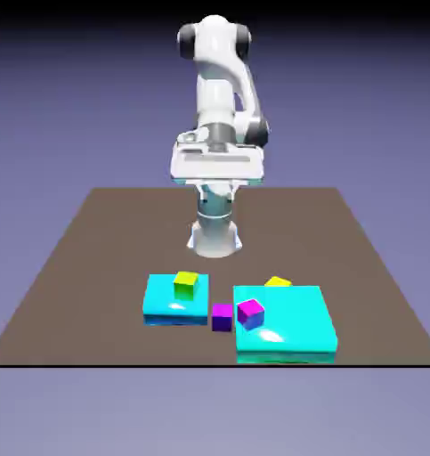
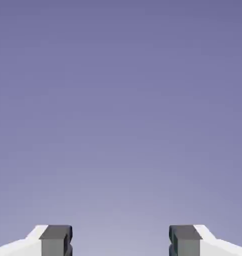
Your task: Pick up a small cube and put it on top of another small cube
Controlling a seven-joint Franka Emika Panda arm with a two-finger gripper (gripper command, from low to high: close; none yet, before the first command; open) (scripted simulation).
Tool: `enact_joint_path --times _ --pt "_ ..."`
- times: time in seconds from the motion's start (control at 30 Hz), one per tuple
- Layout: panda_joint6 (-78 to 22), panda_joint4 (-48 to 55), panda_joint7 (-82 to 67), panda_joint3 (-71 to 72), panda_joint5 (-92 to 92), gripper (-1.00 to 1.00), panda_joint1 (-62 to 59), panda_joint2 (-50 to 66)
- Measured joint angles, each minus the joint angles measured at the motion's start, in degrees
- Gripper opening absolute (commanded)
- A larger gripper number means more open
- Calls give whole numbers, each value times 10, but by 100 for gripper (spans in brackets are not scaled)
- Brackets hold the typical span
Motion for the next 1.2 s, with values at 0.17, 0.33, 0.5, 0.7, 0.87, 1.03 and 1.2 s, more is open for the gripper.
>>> enact_joint_path --times 0.17,0.33,0.5,0.7,0.87,1.03,1.2 --pt "-16 8 125 12 0 0 -10 49" --pt "-32 15 249 24 1 0 -20 98" --pt "-48 23 374 36 1 0 -30 147" --pt "-68 32 523 51 2 0 -42 206" --pt "-84 40 648 63 2 0 -52 255" --pt "-100 48 772 75 3 0 -62 304" --pt "-116 56 897 87 3 0 -72 353"
